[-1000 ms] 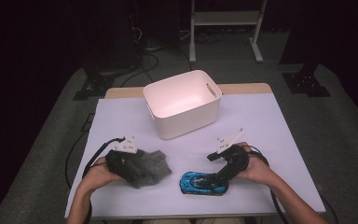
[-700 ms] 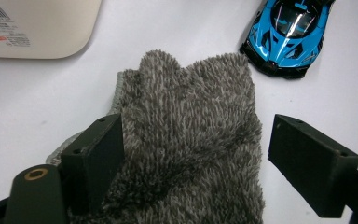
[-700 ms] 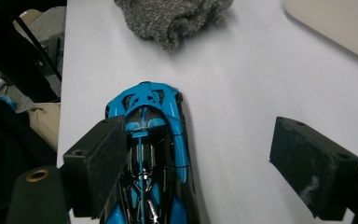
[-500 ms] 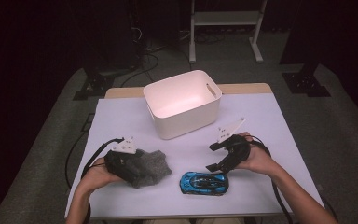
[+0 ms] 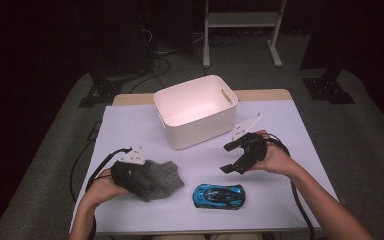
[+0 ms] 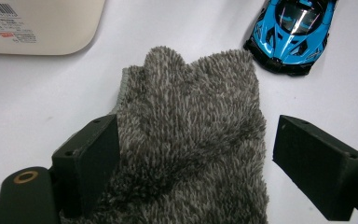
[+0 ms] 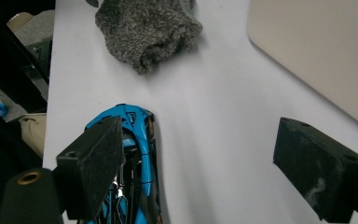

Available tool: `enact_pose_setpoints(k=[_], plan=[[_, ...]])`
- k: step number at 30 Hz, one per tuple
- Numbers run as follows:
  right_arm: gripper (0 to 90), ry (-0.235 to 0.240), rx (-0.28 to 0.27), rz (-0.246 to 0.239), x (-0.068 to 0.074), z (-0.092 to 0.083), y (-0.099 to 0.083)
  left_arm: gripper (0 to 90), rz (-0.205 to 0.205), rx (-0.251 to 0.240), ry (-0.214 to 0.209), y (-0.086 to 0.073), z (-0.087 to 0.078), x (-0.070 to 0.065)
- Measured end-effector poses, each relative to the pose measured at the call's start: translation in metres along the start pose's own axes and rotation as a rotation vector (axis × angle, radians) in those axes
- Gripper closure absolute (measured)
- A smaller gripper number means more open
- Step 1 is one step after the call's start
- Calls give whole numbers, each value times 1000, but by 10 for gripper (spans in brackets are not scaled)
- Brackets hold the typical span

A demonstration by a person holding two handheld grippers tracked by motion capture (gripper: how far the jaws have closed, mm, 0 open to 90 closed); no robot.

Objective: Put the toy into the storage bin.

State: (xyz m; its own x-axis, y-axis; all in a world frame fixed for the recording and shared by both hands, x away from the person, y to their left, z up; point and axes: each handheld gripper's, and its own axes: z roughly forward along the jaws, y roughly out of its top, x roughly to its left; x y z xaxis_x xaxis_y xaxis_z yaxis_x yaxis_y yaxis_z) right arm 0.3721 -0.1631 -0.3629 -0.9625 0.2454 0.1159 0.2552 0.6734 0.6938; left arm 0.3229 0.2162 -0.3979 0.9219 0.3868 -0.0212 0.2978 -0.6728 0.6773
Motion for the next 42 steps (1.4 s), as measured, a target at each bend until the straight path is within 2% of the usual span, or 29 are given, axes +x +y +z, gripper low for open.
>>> enact_pose_setpoints(k=[8,13,20,25,27,29,35,42], plan=[[153,-19,4,-27,-10,-9,17,139,9,1,-2,0,-2,-1],[159,-21,4,-52,-17,-15,30,139,-1,-3,-5,-1,-3,0],[190,-21,-18,-74,-30,-22,45,139,-6,-11,1,-3,-5,1],[205,-22,-21,-91,-40,-24,55,139,-10,1,-4,-5,-4,2],[206,-30,-11,-113,-43,-22,59,139,-11,5,-4,-5,-4,2],[215,-19,-18,-108,-45,-22,64,139,-12,3,-4,-5,-5,3],[221,-25,-12,-141,-49,-21,75,136,-11,2,-8,-5,-5,3],[224,-40,14,-169,-58,-22,90,136,-11,0,-17,-5,-4,4]])
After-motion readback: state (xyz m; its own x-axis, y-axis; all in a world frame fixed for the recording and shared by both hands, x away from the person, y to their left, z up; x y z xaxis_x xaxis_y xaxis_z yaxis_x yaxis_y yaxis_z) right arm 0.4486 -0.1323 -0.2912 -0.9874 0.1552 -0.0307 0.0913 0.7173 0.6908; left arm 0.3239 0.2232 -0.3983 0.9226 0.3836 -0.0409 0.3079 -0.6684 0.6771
